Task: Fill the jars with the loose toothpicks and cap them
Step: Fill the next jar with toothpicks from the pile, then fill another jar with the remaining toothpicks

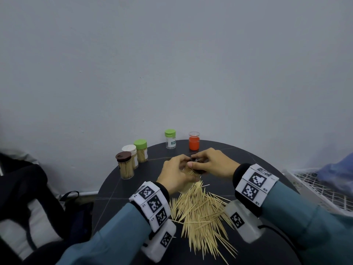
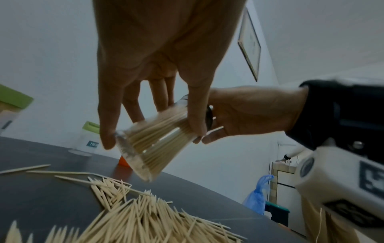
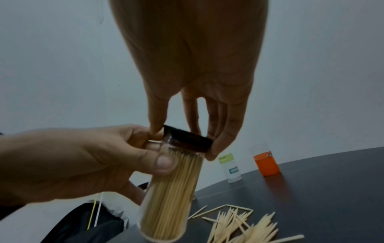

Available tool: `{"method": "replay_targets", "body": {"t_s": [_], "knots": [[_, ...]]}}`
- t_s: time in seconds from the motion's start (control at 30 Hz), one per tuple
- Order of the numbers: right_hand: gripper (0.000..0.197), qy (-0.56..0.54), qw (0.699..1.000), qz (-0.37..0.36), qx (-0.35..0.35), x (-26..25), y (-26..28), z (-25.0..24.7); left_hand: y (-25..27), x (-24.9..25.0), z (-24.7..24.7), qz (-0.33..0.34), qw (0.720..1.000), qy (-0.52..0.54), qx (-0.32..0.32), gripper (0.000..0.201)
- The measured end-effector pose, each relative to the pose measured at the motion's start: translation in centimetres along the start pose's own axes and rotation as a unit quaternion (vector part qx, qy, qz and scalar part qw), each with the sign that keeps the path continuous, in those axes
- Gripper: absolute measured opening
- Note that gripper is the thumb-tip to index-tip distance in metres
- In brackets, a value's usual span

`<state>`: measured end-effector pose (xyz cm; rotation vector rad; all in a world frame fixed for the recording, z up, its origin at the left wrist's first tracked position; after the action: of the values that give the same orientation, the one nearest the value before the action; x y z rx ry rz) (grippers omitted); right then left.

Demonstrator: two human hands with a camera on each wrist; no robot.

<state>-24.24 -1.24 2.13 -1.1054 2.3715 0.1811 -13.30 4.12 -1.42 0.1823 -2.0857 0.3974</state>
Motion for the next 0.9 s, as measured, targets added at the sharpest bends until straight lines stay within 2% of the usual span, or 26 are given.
{"method": "replay_targets", "body": {"t_s": [0.17,0.23,0.37,0.53,0.77,0.9], "knots": [[0.055,0.054,0.998,0.008,-0.029,0.6,0.4,0.7,-0.3,-0.9,-2.0,-0.036,0.999,-0.003,-0.006,0.054],[0.050,0.086,0.995,0.006,-0.042,1.5,0.4,1.2,-0.4,-1.7,-3.4,-0.061,0.998,-0.006,0.005,0.056],[0.034,0.185,0.976,0.019,-0.116,3.5,0.1,3.1,-0.6,-3.8,-7.2,-0.103,0.991,-0.053,0.064,0.053],[0.035,0.263,0.949,0.044,-0.170,5.3,0.0,5.3,-0.2,-6.4,-10.9,-0.148,0.976,-0.091,0.128,0.041],[0.040,0.257,0.953,0.049,-0.153,6.1,-0.7,5.8,0.3,-8.5,-13.4,-0.209,0.950,-0.168,0.160,0.026],[0.040,0.263,0.950,0.051,-0.162,6.3,-0.9,6.0,0.5,-8.9,-14.1,-0.236,0.939,-0.157,0.192,0.035]]}}
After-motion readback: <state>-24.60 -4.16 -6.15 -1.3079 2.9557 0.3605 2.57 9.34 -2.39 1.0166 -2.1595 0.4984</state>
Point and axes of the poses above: each hand's wrist, its own y-axis away from the middle knuckle, its own z-axis out of the palm, x = y × z, the point moved 5 cm from there along -y, towards the middle knuckle, and after that the axes turned 6 degrees about y, right-handed, at the moved point
